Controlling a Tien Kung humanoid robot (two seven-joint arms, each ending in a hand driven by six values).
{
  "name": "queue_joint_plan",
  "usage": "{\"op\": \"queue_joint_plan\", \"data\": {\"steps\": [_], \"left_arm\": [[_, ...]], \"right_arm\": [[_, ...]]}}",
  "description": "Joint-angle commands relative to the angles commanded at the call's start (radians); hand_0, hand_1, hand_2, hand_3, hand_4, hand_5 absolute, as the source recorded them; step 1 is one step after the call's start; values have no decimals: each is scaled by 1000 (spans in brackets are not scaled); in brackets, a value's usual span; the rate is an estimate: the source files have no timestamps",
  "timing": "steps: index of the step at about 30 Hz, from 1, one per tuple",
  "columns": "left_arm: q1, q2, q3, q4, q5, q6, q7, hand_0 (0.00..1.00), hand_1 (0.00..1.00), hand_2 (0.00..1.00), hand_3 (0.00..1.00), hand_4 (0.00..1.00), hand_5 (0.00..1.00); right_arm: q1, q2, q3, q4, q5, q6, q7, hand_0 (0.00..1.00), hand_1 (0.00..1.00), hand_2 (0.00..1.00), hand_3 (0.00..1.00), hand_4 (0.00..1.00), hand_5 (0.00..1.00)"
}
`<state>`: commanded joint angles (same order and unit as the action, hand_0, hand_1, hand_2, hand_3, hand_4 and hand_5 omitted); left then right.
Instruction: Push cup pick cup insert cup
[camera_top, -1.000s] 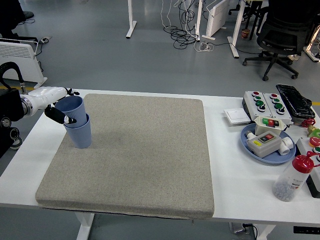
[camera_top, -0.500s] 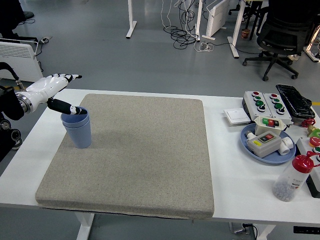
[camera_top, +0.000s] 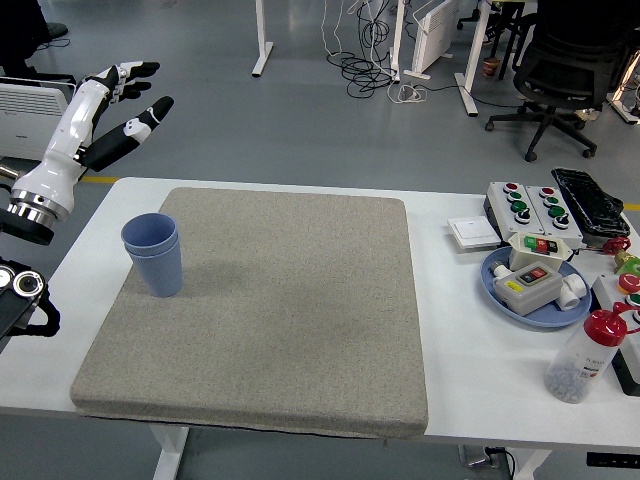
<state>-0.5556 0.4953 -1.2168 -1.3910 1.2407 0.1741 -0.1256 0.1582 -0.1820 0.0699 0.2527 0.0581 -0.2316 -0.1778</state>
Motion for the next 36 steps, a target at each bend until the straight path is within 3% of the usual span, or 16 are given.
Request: {"op": "queue_joint_plan", "data": {"steps": [2, 4, 5, 6, 10, 11, 12, 13, 16, 17, 18, 20, 22, 23, 29, 36], "left_arm": [[58, -13, -26, -39, -78, 2, 4, 575, 631, 610, 603, 586, 935], [136, -46, -84, -92, -169, 29, -28, 575, 631, 610, 603, 586, 935], [172, -62, -112, -113, -208, 39, -50, 691, 735, 703, 669, 597, 994], [204, -76, -134, -129, -247, 48, -68, 691, 735, 703, 669, 597, 994], [368, -188, -275, -203, -423, 86, -205, 691, 735, 703, 669, 597, 994], [407, -219, -307, -211, -462, 92, -241, 762, 792, 770, 708, 601, 998], [451, -246, -336, -213, -507, 95, -274, 762, 792, 770, 708, 601, 998], [485, -259, -349, -212, -546, 91, -292, 762, 792, 770, 708, 601, 998], [565, -259, -346, -208, -670, 72, -312, 762, 792, 770, 708, 601, 998], [590, -255, -339, -208, -715, 65, -312, 813, 837, 833, 783, 597, 998], [614, -250, -329, -211, -754, 54, -311, 813, 837, 833, 783, 597, 998], [638, -251, -324, -211, -812, 42, -307, 813, 837, 833, 783, 597, 998], [646, -257, -320, -205, -818, 32, -303, 813, 837, 833, 783, 597, 998], [647, -259, -320, -204, -819, 30, -303, 918, 910, 942, 901, 599, 998], [671, -261, -279, -184, -760, -42, -225, 921, 918, 955, 922, 601, 998], [704, -271, -236, -178, -719, -75, -168, 920, 919, 957, 930, 594, 998]], "right_arm": [[0, 0, 1, 0, -3, 0, 0, 708, 645, 655, 575, 101, 467], [-1, 1, 6, -1, -11, 0, -2, 708, 645, 655, 575, 101, 467], [-1, 1, 8, -1, -14, 0, -3, 708, 645, 655, 575, 101, 467], [-2, 0, 9, -1, -17, 0, -3, 708, 645, 655, 575, 101, 467], [-6, 1, 15, -1, -30, 0, -7, 708, 645, 655, 575, 101, 467], [-8, 1, 20, -2, -40, 0, -10, 708, 646, 655, 575, 101, 467], [-8, 2, 23, -2, -47, 0, -12, 708, 646, 655, 575, 101, 467], [-9, 2, 25, -2, -53, 1, -13, 708, 646, 655, 575, 101, 467], [-11, 0, 27, -2, -58, 2, -15, 708, 646, 655, 575, 101, 467], [-11, 0, 28, -2, -58, 2, -16, 708, 646, 655, 575, 100, 465], [-13, 0, 28, -3, -57, 2, -15, 708, 646, 655, 575, 100, 465], [-14, 0, 28, -3, -56, 2, -15, 708, 646, 655, 575, 100, 465], [-15, 1, 28, -3, -54, 2, -15, 708, 646, 655, 575, 100, 465], [-14, 2, 27, -3, -54, 2, -15, 708, 645, 655, 576, 101, 465], [-8, 2, 28, -3, -54, 3, -17, 708, 645, 654, 576, 101, 465], [-1, -1, 22, -4, -48, 2, -13, 708, 645, 655, 576, 101, 466]]}}
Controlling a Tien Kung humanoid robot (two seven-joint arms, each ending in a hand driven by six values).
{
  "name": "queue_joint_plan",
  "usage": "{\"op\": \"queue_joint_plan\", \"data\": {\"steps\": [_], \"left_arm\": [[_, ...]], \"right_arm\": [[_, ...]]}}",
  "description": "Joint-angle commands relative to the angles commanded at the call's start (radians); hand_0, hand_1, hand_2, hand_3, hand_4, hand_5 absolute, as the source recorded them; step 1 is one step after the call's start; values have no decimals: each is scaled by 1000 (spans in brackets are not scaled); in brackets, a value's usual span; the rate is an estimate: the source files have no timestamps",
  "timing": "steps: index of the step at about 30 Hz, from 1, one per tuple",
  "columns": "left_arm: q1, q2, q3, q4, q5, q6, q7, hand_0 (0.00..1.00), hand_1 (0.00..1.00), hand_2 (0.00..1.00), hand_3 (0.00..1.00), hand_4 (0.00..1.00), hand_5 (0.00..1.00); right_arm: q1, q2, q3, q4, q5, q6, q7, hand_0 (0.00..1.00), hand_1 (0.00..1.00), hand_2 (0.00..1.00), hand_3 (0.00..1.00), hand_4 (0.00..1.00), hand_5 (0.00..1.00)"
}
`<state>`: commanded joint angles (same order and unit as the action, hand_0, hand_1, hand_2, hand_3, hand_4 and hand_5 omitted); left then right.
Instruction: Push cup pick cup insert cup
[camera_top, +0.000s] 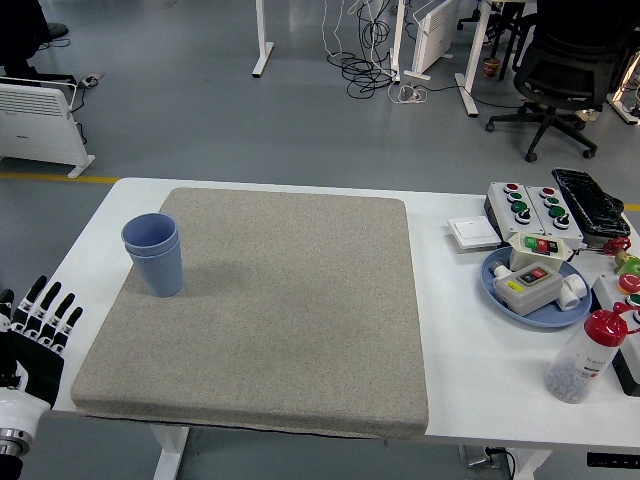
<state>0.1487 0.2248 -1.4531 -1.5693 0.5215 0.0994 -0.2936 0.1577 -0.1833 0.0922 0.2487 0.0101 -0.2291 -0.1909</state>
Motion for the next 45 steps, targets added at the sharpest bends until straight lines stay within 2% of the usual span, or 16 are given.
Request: {"op": "queue_joint_plan", "data": {"steps": [8, 45], "left_arm": [[-36, -13, 9, 18, 17, 14, 11, 916, 914, 952, 923, 592, 998], [-44, -20, 13, 58, 14, 40, -1, 914, 910, 951, 917, 585, 998]], "right_arm": [[12, 0, 9, 0, -17, 1, -4, 708, 645, 654, 576, 100, 466], [-5, -4, 24, 0, -42, -2, -10, 708, 646, 663, 575, 100, 463]]}}
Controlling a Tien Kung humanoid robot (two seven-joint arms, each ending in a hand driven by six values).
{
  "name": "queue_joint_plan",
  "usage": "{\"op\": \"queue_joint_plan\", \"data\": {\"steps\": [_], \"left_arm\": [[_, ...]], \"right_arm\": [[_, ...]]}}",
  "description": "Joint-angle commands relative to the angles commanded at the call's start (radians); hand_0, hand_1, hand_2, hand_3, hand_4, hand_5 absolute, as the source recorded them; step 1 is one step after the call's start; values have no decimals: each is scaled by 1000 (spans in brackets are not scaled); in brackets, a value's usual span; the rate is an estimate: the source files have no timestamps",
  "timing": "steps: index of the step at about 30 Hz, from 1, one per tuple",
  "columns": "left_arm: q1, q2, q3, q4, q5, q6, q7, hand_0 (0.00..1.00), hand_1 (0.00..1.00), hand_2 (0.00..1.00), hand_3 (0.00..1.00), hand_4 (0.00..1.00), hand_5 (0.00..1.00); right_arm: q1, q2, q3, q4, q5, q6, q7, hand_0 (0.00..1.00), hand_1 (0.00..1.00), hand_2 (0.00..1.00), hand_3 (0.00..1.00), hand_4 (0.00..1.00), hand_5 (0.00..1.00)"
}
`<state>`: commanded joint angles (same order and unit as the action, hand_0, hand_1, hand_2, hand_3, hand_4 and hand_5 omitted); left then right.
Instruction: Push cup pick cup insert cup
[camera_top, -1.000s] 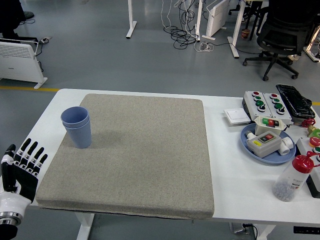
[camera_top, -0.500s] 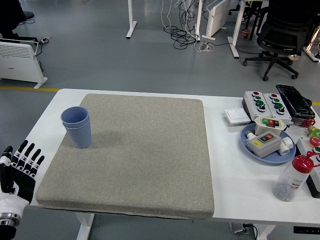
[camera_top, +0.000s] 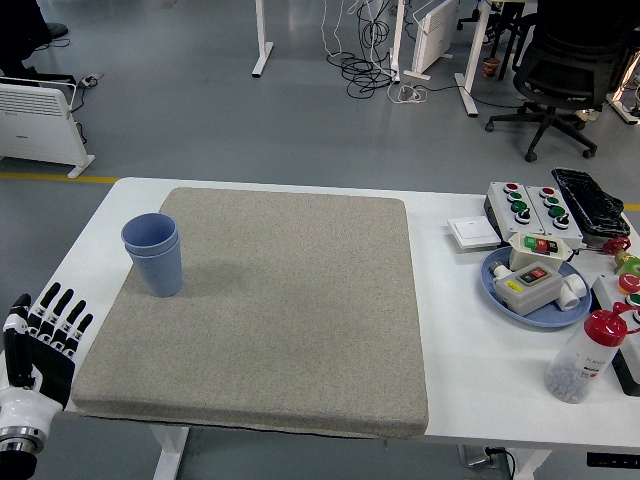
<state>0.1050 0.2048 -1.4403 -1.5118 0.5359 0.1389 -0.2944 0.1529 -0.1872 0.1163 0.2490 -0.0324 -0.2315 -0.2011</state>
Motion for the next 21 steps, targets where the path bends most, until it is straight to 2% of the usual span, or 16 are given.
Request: {"op": "queue_joint_plan", "data": {"steps": [21], "left_arm": [[-19, 0, 11, 7, 1, 2, -1, 913, 909, 952, 923, 586, 998]], "right_arm": [[7, 0, -26, 0, 50, -1, 14, 708, 645, 658, 576, 100, 461]]}}
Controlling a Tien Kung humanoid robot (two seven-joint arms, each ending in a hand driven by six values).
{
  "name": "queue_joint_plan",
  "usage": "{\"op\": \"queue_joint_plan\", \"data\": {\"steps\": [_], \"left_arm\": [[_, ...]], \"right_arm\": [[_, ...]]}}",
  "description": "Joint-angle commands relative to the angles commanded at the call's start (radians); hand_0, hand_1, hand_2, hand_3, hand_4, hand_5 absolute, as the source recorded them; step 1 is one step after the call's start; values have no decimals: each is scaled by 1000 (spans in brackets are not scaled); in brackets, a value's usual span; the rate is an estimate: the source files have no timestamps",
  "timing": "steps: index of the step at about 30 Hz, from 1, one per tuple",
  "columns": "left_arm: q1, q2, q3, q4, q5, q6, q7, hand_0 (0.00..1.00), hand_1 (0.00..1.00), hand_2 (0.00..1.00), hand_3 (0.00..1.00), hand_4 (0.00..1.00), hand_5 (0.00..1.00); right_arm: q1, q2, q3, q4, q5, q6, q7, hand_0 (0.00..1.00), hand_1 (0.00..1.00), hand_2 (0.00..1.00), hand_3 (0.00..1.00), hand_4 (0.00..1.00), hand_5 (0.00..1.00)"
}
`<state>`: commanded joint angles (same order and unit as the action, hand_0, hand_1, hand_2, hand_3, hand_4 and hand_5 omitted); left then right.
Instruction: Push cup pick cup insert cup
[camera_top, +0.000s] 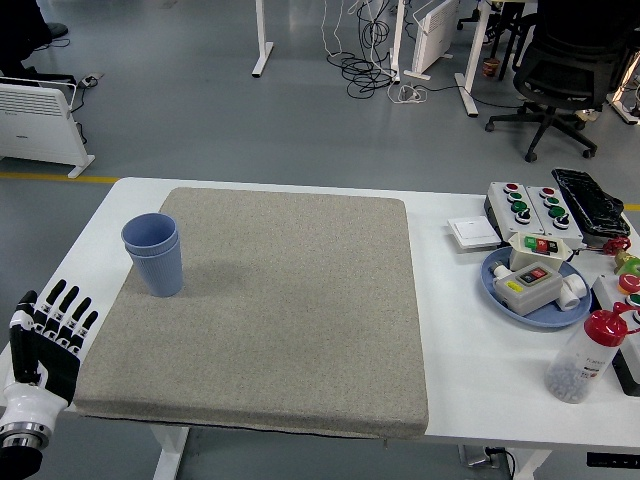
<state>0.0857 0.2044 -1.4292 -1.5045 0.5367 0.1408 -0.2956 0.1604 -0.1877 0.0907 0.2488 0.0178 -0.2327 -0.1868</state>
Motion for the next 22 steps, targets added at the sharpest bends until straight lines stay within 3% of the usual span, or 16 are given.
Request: {"op": "queue_joint_plan", "data": {"steps": [10, 11, 22], "left_arm": [[-5, -1, 2, 1, 0, 3, -3, 910, 909, 952, 922, 586, 998], [-4, -1, 2, 1, 0, 4, -3, 909, 906, 952, 922, 588, 998], [-11, -3, 4, 8, 1, 7, -4, 907, 904, 952, 924, 589, 998]], "right_arm": [[-2, 2, 0, 0, 1, 4, -6, 707, 647, 661, 575, 88, 468], [-2, 2, 0, 0, 1, 3, -7, 708, 646, 665, 566, 38, 499], [-1, 1, -1, 0, 5, 3, -1, 708, 646, 665, 571, 83, 480]]}}
